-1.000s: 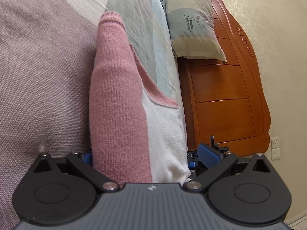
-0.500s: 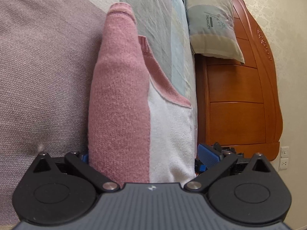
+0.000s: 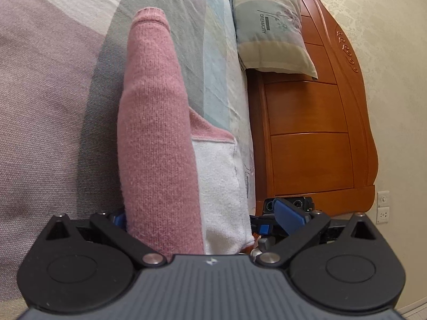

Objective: Fold clothes
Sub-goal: 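Roll both tools sideways and close them on the folded sweater edge, then open both tools and raise them off the folded sweater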

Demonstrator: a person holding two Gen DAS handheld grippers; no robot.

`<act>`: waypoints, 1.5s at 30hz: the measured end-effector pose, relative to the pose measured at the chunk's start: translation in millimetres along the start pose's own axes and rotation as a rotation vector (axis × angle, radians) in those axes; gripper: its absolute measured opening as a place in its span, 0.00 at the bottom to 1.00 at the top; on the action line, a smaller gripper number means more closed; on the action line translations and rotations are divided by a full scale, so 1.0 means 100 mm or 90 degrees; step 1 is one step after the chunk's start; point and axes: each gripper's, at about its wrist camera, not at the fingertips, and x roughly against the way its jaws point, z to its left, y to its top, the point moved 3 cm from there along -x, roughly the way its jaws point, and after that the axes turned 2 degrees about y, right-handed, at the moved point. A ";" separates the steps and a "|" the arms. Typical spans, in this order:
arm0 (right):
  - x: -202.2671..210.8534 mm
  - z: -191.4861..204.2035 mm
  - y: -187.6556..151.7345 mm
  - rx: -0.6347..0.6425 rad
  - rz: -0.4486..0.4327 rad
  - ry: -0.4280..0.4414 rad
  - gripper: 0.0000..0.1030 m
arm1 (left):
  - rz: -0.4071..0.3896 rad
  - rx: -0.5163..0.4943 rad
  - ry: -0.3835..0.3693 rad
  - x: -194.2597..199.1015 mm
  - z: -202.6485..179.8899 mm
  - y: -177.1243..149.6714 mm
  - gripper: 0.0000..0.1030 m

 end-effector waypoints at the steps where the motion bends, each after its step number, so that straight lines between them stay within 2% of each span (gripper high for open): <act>1: 0.03 0.03 0.00 0.007 -0.002 -0.001 1.00 | 0.001 -0.004 -0.003 -0.02 -0.04 -0.02 0.98; 8: 0.36 0.16 0.09 0.040 -0.038 -0.010 1.00 | 0.015 -0.036 -0.028 -0.27 -0.32 -0.06 0.98; 13: 0.76 0.11 0.22 0.047 -0.076 -0.030 1.00 | 0.056 -0.065 -0.045 -0.69 -0.56 -0.01 0.98; 21: 1.73 -0.12 0.64 0.052 -0.151 -0.081 1.00 | 0.138 -0.097 -0.089 -1.73 -0.98 0.13 0.98; 27: 2.46 -0.33 1.01 0.041 -0.207 -0.129 1.00 | 0.174 -0.114 -0.122 -2.57 -1.27 0.26 0.98; 34: 3.14 -0.56 1.34 0.038 -0.274 -0.180 1.00 | 0.206 -0.125 -0.148 -3.12 -1.36 0.19 0.98; 38: 3.33 -0.77 1.41 0.013 -0.305 -0.183 1.00 | 0.218 -0.124 -0.113 -3.27 -1.25 0.17 0.98; 41: 3.27 -0.85 1.39 0.009 -0.304 -0.203 1.00 | 0.228 -0.139 -0.076 -3.25 -1.14 0.19 0.98; 43: 3.24 -0.86 1.35 0.014 -0.318 -0.230 1.00 | 0.227 -0.170 -0.046 -3.13 -1.12 0.21 0.98; 45: 3.35 -0.82 1.31 0.028 -0.358 -0.290 1.00 | 0.210 -0.221 -0.015 -2.92 -1.13 0.23 0.98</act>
